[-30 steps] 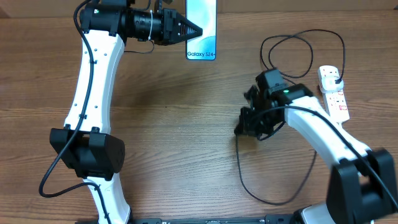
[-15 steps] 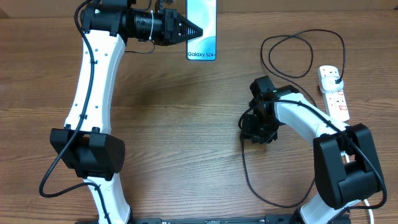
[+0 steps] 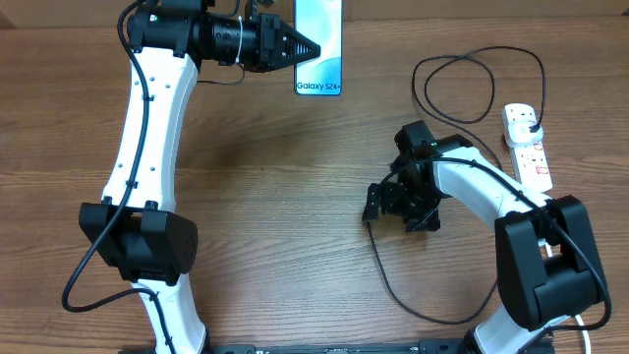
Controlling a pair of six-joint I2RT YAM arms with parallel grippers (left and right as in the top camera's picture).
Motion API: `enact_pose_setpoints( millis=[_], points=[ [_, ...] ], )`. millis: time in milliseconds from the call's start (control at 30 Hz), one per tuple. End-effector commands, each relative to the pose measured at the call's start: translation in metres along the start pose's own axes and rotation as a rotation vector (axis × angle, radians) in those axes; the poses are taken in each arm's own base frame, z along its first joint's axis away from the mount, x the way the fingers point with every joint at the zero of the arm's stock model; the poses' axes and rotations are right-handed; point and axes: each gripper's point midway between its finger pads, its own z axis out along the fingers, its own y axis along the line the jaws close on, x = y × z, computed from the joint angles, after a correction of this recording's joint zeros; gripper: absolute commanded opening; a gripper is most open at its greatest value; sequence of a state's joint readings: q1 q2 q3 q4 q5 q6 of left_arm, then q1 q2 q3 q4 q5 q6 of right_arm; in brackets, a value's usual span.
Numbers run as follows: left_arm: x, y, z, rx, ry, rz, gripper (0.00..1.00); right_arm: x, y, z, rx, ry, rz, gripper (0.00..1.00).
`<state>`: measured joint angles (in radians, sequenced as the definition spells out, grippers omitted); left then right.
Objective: Plug charger to phone and switch on socket
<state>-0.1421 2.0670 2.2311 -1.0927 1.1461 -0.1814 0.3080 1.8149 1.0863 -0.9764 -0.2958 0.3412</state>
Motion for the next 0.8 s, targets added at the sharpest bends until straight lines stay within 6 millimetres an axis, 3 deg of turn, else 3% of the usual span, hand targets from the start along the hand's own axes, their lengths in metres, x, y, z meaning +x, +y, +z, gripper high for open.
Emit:
enact_pose_setpoints(
  millis=[0,367,500,633,767],
  points=[
    [0.0,-0.011,-0.001,0.027,-0.001,0.02,0.04,-0.005,-0.018,-0.001,0.1,-0.044,0.089,1.0],
    [0.001,-0.011,-0.001,0.027,0.004,0.008,0.04,-0.013,-0.018,-0.002,0.102,-0.074,0.044,1.0],
    [0.002,-0.011,-0.001,0.027,0.005,0.007,0.04,-0.009,-0.026,-0.002,0.145,-0.065,0.072,1.0],
    [0.002,-0.011,-0.001,0.027,0.005,0.007,0.04,0.002,0.003,0.0,-0.019,0.006,-0.04,1.0],
    [0.002,-0.01,-0.001,0.027,0.005,0.006,0.04,0.004,0.009,0.001,-0.031,0.011,-0.069,1.0]
  ],
)
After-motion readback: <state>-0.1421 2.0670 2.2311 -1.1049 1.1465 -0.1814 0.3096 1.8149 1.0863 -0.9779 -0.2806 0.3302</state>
